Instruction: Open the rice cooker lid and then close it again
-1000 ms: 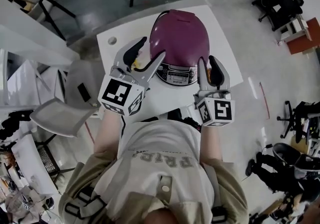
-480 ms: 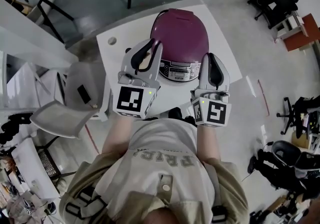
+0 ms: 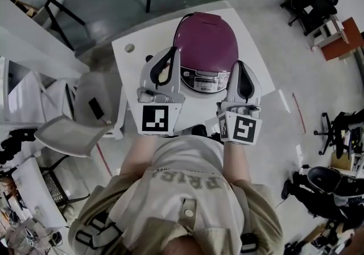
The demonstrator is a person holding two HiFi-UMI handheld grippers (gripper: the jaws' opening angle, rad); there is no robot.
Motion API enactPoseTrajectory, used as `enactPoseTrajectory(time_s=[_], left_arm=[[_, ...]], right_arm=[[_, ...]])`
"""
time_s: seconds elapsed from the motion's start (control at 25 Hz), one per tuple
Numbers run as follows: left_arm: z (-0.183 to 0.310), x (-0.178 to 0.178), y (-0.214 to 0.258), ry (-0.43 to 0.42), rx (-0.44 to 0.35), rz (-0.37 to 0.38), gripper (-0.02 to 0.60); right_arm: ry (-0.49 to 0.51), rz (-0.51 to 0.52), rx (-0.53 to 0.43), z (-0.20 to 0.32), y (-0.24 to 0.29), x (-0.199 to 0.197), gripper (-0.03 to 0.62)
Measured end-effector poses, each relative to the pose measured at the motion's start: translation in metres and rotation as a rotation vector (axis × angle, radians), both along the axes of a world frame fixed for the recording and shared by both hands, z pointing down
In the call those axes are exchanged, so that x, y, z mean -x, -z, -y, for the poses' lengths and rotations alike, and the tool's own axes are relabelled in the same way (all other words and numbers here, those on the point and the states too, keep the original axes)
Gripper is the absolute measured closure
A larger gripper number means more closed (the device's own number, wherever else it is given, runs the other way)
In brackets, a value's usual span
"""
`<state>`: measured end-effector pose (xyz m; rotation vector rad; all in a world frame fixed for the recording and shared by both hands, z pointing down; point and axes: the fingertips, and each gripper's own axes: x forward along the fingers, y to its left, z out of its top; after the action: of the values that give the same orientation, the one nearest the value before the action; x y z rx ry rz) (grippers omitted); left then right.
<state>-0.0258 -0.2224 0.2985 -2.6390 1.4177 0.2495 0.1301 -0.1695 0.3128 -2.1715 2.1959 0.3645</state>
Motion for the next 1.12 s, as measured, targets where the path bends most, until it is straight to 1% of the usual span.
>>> enactPoseTrajectory(time_s=[0.12, 0.36, 0.44, 0.52, 0.6, 0.72, 0.92, 1.12], left_arm=[[-0.0006, 0.0014, 0.0001, 0.015, -0.004, -0.004, 0.569], [-0.0002, 0.0009, 0.0008, 0.014, -0.005, -0.029, 0.569], [0.0004, 0.0001, 0.0009, 0.013, -0.012, -0.027, 0.569], [0.0002, -0.0023, 0.0016, 0.006, -0.023, -0.023, 0.569], [-0.0003, -0.0055, 0.0007, 0.000, -0.031, -0.007, 0.569], [-0.0003, -0.0061, 0.0009, 0.001, -0.043, 0.000, 0.569], [0.0016, -0.0034, 0.0008, 0.003, -0.035, -0.009, 0.569], [0.0017, -0.0035, 0.0020, 0.003, -0.041, -0.006, 0.569]], right_arm=[[-0.001, 0.001, -0.006, 0.0006, 0.0015, 0.0028, 0.592], [-0.015, 0.008, -0.013, -0.0011, 0.0037, 0.0007, 0.592], [-0.010, 0.010, -0.016, -0.0010, 0.0041, 0.0012, 0.592], [0.018, 0.003, -0.020, -0.0006, 0.0040, 0.0052, 0.592], [0.033, -0.013, -0.018, 0.0003, 0.0018, 0.0083, 0.593], [0.015, -0.027, -0.008, 0.0010, -0.0036, 0.0071, 0.594], [0.002, -0.023, -0.008, 0.0024, -0.0034, 0.0033, 0.594], [0.008, -0.029, -0.008, 0.0038, -0.0016, 0.0059, 0.594]])
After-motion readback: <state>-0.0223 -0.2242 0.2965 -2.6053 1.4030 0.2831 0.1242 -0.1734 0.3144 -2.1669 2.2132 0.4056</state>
